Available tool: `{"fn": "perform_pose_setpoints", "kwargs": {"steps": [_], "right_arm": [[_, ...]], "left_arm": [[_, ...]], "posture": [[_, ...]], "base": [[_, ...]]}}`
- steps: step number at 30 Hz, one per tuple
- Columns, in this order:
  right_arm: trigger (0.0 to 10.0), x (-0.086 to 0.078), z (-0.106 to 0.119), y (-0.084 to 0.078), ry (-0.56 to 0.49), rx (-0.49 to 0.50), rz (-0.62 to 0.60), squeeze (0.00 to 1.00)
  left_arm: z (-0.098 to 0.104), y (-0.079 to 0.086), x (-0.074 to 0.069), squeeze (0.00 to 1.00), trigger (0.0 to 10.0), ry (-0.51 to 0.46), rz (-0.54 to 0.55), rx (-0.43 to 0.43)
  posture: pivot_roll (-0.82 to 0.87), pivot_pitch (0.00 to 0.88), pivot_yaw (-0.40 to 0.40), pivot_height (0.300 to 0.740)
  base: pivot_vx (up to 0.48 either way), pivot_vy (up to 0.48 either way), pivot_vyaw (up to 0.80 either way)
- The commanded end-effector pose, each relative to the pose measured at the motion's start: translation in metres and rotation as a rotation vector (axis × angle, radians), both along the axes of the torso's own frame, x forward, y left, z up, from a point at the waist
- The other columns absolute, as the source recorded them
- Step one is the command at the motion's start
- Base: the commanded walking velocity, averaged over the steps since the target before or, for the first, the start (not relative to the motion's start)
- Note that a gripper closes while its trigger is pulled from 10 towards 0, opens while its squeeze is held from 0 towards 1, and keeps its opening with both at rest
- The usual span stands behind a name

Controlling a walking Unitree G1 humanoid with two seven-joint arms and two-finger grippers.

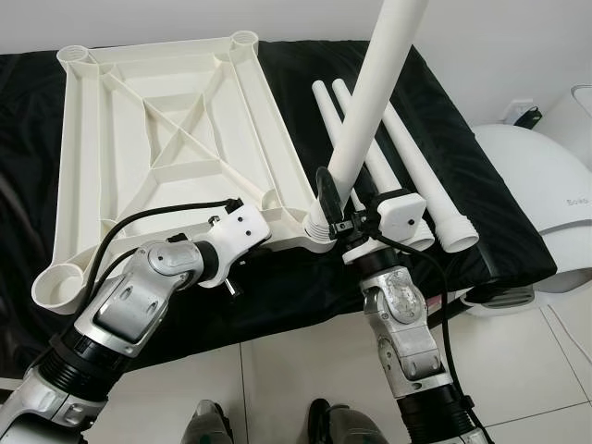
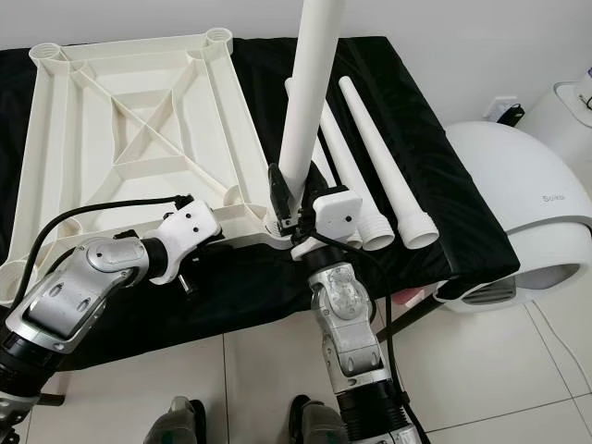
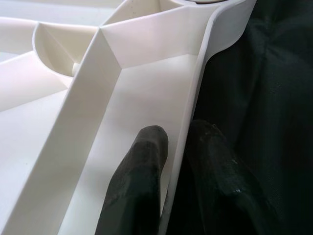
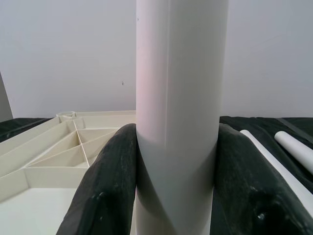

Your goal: Building children table

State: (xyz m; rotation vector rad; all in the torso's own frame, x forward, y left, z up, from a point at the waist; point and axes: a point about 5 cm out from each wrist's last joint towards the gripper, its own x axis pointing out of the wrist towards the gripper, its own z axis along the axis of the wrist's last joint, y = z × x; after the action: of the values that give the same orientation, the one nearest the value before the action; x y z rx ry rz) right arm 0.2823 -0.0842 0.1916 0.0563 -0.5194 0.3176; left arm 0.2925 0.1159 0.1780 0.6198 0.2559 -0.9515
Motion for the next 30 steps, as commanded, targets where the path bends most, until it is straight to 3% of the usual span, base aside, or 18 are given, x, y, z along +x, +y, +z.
{"fn": "perform_pose_setpoints", "kwargs": {"steps": [1,9,10,12,20,22,30], "right_arm": [[10.0,0.004,-0.078,-0.038,0.364,-0.119,-0.155,0.0],[10.0,0.001,-0.068,-0.031,0.308,-0.111,-0.041,0.0],[10.0,-0.002,-0.065,-0.027,0.295,-0.099,0.055,0.0],[10.0,-0.003,-0.064,-0.027,0.294,-0.096,0.083,0.0],[10.0,-0.002,-0.068,-0.035,0.316,-0.08,0.037,0.0],[10.0,0.0,-0.07,-0.039,0.33,-0.078,-0.046,0.0],[10.0,-0.001,-0.071,-0.035,0.316,-0.088,-0.073,0.0]], "left_arm": [[0.009,-0.003,-0.004,0.0,10.0,-0.006,-0.072,0.01],[0.009,-0.002,-0.004,0.0,10.0,-0.007,-0.068,0.009],[0.01,-0.002,-0.004,0.0,10.0,-0.009,-0.068,0.008],[0.01,-0.003,-0.004,0.0,10.0,-0.009,-0.068,0.008],[0.01,-0.002,-0.004,0.0,10.0,-0.01,-0.067,0.008],[0.01,-0.002,-0.004,0.0,10.0,-0.009,-0.066,0.008],[0.011,-0.001,-0.004,0.0,10.0,-0.011,-0.066,0.008]], "posture": [[0.1,0.222,-0.035,0.74],[0.1,0.223,-0.036,0.74],[0.1,0.223,-0.037,0.74],[0.1,0.223,-0.037,0.74],[0.1,0.225,-0.039,0.74],[0.1,0.226,-0.039,0.74],[0.1,0.224,-0.036,0.74]], "base": [[0.0,0.0,0.0],[0.0,0.0,0.0],[0.0,0.0,0.0],[0.0,0.0,0.0],[0.0,0.0,0.0],[0.0,0.0,0.0],[0.0,0.0,0.0]]}}
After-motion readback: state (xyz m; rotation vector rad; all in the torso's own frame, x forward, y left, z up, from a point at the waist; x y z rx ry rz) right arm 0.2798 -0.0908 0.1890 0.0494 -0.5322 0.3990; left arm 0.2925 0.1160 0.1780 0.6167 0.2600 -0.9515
